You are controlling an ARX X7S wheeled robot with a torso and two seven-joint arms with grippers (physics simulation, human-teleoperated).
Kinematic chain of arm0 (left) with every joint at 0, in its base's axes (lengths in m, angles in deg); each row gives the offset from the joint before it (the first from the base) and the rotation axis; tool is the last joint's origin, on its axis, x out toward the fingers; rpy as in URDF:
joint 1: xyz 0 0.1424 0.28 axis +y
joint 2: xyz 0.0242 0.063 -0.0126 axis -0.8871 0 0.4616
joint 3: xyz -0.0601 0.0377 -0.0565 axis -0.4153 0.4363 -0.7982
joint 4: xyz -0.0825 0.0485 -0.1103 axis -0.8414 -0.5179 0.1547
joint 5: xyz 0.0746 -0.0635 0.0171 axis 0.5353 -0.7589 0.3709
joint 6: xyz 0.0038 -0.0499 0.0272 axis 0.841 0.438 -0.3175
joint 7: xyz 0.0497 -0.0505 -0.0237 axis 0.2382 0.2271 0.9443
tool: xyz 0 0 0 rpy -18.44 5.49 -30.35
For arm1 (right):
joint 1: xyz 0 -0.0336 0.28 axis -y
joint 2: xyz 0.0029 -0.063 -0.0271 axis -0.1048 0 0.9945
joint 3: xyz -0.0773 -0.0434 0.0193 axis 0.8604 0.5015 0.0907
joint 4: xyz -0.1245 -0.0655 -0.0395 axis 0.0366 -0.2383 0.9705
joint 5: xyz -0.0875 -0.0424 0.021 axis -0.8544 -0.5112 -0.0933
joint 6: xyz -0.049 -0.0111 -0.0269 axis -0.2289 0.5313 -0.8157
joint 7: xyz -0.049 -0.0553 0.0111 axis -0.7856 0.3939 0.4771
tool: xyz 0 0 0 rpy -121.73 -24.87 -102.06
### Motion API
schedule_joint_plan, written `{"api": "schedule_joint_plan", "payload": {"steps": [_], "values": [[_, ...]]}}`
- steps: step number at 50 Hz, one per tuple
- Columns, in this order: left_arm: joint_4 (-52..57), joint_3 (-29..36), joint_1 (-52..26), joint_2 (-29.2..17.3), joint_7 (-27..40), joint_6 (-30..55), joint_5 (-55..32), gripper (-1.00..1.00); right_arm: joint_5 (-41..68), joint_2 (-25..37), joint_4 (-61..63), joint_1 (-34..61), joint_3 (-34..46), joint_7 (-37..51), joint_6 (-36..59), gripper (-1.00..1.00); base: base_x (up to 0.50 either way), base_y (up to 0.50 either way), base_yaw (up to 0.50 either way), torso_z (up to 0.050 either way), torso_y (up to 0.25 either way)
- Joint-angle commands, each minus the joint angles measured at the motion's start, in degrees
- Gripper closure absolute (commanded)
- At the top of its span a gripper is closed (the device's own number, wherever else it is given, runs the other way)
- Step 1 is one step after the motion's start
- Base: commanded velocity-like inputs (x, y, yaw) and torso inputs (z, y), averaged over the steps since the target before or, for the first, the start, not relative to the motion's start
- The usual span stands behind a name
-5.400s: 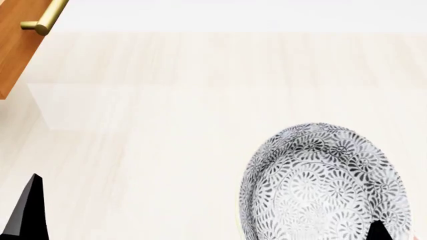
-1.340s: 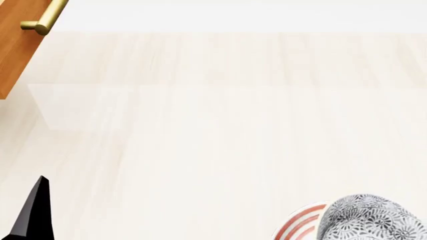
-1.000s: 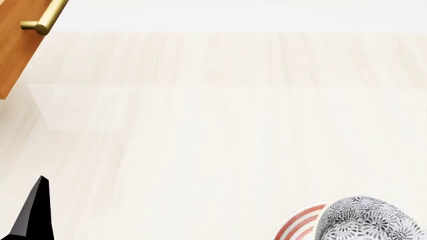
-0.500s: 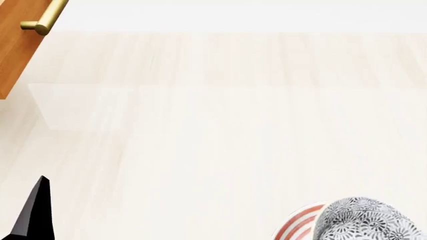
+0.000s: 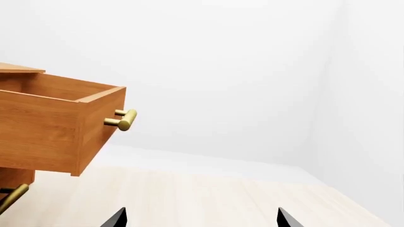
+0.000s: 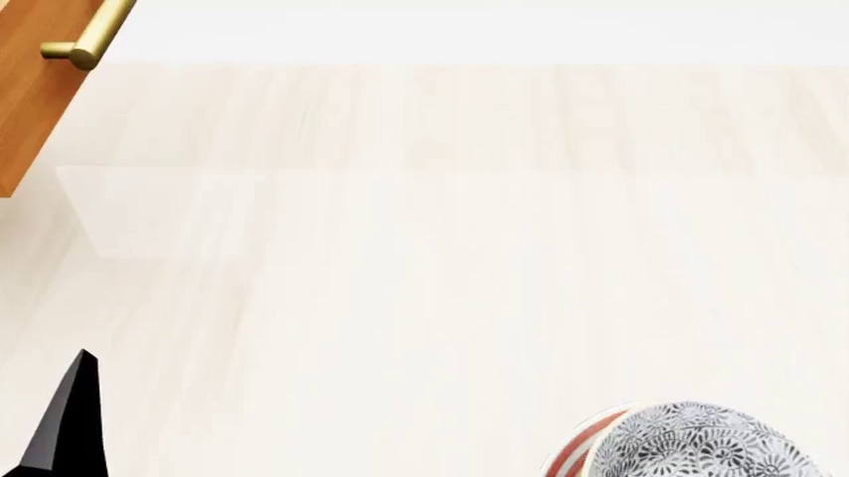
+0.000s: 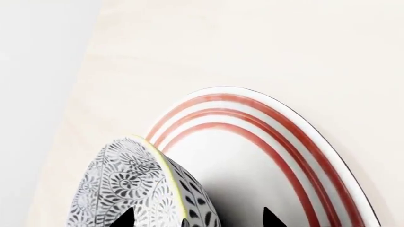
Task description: Put the bowl on the plate.
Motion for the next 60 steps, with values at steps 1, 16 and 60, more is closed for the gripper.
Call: {"api": "schedule_joint_plan", "payload": {"steps": [1,16,60], "values": [[0.02,0.12,-0.13,-0.15,0.16,-0.1,-0.16,-1.0,0.09,-0.15,0.33,0.24,0.11,-0.4,0.29,-1.0,0.0,0.0,0.0,0.0,0.0],[-0.1,0.32,-0.25,-0.28,0.28,-0.3,-0.21,-1.0,-0.31,1.06,5.8,-0.39,-1.31,2.27,-0.04,-1.0,0.0,0.0,0.0,0.0,0.0],[0.31,1.12,-0.28,-0.73,0.76,-0.85,-0.43,-1.0,-5.05,2.2,22.62,-16.18,-10.12,3.31,-4.39,-1.0,0.0,0.0,0.0,0.0,0.0]]}}
